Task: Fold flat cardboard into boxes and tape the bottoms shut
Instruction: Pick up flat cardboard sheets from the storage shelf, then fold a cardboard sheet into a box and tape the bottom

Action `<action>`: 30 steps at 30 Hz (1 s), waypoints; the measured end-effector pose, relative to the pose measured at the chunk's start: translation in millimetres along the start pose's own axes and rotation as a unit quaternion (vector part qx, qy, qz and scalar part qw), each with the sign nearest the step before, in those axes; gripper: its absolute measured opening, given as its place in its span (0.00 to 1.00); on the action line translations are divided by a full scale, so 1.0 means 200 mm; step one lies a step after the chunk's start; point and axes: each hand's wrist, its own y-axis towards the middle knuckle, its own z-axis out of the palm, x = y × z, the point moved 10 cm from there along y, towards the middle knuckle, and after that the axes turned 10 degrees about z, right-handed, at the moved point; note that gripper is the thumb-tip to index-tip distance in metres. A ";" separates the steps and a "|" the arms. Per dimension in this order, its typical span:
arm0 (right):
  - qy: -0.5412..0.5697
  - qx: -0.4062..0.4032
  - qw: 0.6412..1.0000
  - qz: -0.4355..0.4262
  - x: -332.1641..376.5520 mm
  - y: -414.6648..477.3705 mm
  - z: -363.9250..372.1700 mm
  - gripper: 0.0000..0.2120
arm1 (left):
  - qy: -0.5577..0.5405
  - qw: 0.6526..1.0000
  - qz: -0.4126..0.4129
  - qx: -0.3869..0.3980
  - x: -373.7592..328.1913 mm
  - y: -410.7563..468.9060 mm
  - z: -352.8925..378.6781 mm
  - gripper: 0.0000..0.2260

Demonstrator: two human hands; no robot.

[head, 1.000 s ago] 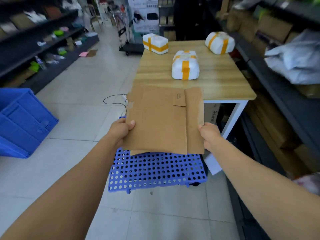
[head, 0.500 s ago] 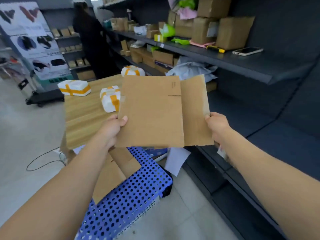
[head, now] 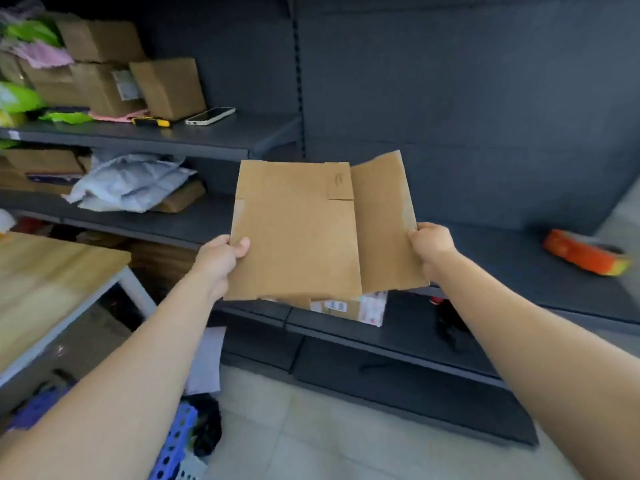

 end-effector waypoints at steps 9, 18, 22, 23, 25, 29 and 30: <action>0.105 -0.146 0.983 0.041 -0.24 0.39 -1.07 0.15 | -0.004 0.994 -0.002 0.112 -0.05 0.12 1.25 0.06; 0.135 -0.242 0.957 0.089 -0.46 0.64 -1.60 0.13 | 0.030 0.986 -0.065 0.154 0.17 0.30 1.84 0.25; 0.126 -0.272 0.948 0.101 -0.50 0.75 -1.70 0.12 | 0.058 0.982 -0.082 0.160 0.27 0.42 1.97 0.25; 0.126 -0.279 0.946 0.104 -0.50 0.78 -1.71 0.12 | 0.065 0.981 -0.085 0.160 0.29 0.45 2.00 0.25; 0.122 -0.288 0.943 0.112 -0.50 0.84 -1.73 0.14 | 0.074 0.980 -0.093 0.162 0.33 0.50 2.05 0.24; 0.097 -0.299 0.941 0.125 -0.49 0.98 -1.72 0.15 | 0.088 0.979 -0.101 0.156 0.39 0.58 2.13 0.24; 0.088 -0.303 0.940 0.130 -0.50 1.01 -1.71 0.16 | 0.096 0.978 -0.104 0.155 0.41 0.60 2.15 0.24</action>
